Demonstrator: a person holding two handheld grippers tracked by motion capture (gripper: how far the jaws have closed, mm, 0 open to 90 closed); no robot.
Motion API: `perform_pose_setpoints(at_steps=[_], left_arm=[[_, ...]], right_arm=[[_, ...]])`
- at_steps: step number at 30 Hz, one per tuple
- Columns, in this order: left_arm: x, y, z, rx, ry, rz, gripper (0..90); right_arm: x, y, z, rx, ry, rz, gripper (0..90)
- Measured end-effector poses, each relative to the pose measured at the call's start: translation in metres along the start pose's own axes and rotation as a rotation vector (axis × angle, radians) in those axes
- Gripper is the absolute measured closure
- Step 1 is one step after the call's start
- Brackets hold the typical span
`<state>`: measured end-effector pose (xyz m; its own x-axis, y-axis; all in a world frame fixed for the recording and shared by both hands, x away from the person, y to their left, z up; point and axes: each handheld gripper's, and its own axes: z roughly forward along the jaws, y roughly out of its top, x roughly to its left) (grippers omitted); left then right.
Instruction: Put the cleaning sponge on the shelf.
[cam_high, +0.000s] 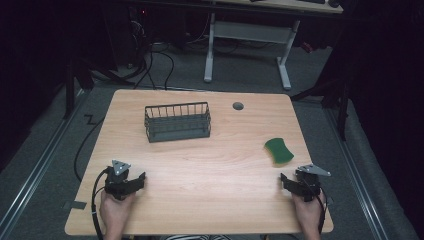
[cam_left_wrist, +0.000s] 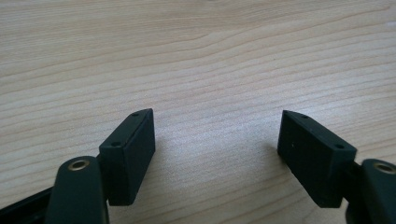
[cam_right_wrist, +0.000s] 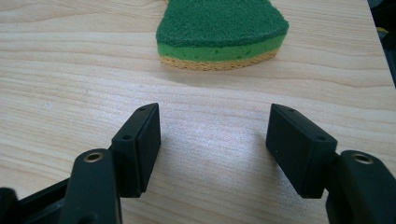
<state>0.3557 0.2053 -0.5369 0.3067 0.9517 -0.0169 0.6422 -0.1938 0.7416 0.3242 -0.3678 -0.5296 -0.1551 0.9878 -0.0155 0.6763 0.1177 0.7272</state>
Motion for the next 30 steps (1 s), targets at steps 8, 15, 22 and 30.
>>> perform_pose_setpoints(at_steps=[8, 15, 22, 30], left_arm=[[0.0, 0.0, 0.0002, -0.001, -0.001, -0.002, 27.9], [0.0008, 0.0006, 0.0004, -0.001, -0.008, -0.007, 27.5], [0.0009, 0.0012, 0.0008, -0.004, -0.004, -0.01, 30.2], [0.0015, 0.0071, 0.0023, -0.002, -0.008, -0.029, 34.2]], right_arm=[[-0.0001, 0.0001, -0.0001, 0.002, 0.0, 0.0, 35.5], [-0.0003, 0.0003, 0.0001, 0.001, 0.001, -0.005, 35.5], [-0.0015, 0.0, -0.0005, 0.005, 0.018, -0.019, 34.8], [0.0031, 0.0017, -0.0041, 0.001, 0.036, -0.03, 46.4]])
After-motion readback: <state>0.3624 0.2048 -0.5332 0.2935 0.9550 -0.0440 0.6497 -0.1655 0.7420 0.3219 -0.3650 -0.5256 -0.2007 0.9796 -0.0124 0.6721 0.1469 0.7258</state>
